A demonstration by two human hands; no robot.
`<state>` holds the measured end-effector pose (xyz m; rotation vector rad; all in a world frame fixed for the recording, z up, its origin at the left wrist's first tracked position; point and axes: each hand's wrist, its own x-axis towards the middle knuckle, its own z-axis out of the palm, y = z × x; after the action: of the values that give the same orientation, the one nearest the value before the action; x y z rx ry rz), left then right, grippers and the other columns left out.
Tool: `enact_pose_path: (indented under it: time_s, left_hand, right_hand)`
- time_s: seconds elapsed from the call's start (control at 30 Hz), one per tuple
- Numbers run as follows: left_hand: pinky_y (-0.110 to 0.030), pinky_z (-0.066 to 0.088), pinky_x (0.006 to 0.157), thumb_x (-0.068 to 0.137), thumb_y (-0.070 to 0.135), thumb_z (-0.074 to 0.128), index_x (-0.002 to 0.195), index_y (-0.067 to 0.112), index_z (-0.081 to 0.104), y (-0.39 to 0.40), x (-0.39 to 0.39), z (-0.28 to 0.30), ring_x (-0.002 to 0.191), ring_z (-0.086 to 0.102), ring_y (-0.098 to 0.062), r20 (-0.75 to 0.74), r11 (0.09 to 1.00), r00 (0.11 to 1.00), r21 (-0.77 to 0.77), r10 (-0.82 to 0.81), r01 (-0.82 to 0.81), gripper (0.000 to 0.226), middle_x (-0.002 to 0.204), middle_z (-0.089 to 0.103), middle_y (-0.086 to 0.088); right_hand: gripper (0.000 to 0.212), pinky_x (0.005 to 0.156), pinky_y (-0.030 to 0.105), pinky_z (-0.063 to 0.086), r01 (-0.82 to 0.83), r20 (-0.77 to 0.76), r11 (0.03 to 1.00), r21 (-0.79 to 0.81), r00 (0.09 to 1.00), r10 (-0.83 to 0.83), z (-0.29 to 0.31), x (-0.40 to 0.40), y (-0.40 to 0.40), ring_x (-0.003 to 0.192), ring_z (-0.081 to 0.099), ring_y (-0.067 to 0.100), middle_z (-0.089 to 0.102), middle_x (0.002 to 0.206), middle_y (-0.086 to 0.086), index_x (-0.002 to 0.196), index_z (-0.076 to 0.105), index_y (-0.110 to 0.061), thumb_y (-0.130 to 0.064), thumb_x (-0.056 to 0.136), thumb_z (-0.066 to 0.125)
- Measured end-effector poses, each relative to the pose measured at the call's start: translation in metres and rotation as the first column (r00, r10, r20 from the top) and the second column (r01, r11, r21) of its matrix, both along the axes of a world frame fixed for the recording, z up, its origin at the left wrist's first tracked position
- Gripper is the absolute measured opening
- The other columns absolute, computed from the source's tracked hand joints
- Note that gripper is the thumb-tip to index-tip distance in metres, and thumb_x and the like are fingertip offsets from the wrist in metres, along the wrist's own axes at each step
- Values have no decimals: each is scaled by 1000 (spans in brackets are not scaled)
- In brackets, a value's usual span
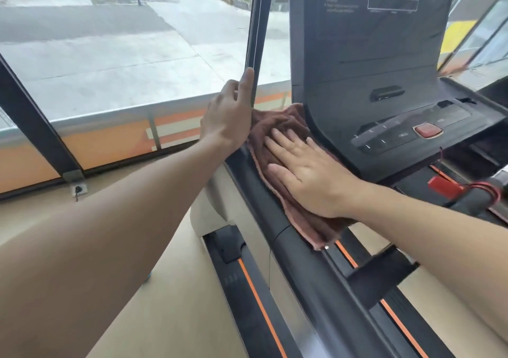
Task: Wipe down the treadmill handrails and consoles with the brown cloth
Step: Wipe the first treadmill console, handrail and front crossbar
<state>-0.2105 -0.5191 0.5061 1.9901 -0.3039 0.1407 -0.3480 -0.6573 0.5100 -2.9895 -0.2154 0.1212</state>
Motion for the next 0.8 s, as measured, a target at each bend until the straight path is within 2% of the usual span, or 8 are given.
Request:
enact_pose_path:
  time_s: [0.13,0.23,0.3,0.47,0.57,0.63,0.7,0.8]
  left_hand:
    - [-39,39,86,101,67,16,117,24,57,0,-1,1,101,55,-19,6,1000,1000,7,26,-26,62,109,62,8]
    - [-39,39,86,101,67,18,107,27,55,0,-3,2,99,54,-20,15,1000,1000,22,22,-22,54,103,61,7]
    - [-40,40,89,101,67,18,109,26,57,2,-4,3,102,55,-21,9,1000,1000,7,25,-26,57,105,63,6]
    - [-41,40,90,100,68,12,122,23,60,3,-7,3,111,57,-22,-8,999,1000,32,-6,7,70,120,67,2]
    - [-46,42,99,97,72,9,129,23,59,4,-8,4,117,57,-22,-10,999,999,41,-31,31,77,127,66,1]
    - [-47,42,101,95,73,8,131,23,59,4,-8,5,117,58,-21,-9,999,999,21,-34,34,80,127,67,1]
    - [-48,44,99,92,75,6,127,22,61,4,-7,5,114,60,-22,-3,1000,1000,-6,-25,25,84,122,69,1]
    - [-47,45,96,83,81,2,117,23,64,4,-7,5,107,61,-23,-10,1000,1000,-24,-14,14,91,114,70,1]
  right_hand:
    - [58,127,41,-11,63,55,997,-37,997,-61,1,66,-3,157,-15,15,-1,172,-11,164,10,-32,-46,109,20]
    - [57,127,43,-8,1,129,993,-115,992,14,2,98,-8,158,-11,16,12,172,-9,163,21,-32,-42,107,16]
    - [58,127,42,-9,-44,129,992,-116,990,59,1,101,-7,158,-11,13,14,171,-9,163,21,-32,-44,106,16]
    - [68,128,38,-7,-106,-30,994,36,994,107,4,28,-14,155,-15,2,-2,171,-18,163,7,-38,-64,102,22]
    - [71,128,32,-3,-170,-37,985,36,985,171,8,-39,-17,154,-10,-4,-4,169,-23,161,4,-42,-70,98,16]
    - [68,127,30,-7,-194,-31,979,70,980,196,8,-69,-14,154,-12,-3,-2,169,-23,161,4,-40,-69,100,14]
    - [69,126,27,-10,-173,-47,982,70,983,176,7,-71,-10,153,-14,-3,-2,169,-23,161,5,-39,-69,100,10]
    - [71,127,31,-6,-83,-37,996,21,996,84,6,-32,-3,153,-13,-5,-7,166,-25,161,4,-42,-71,96,7]
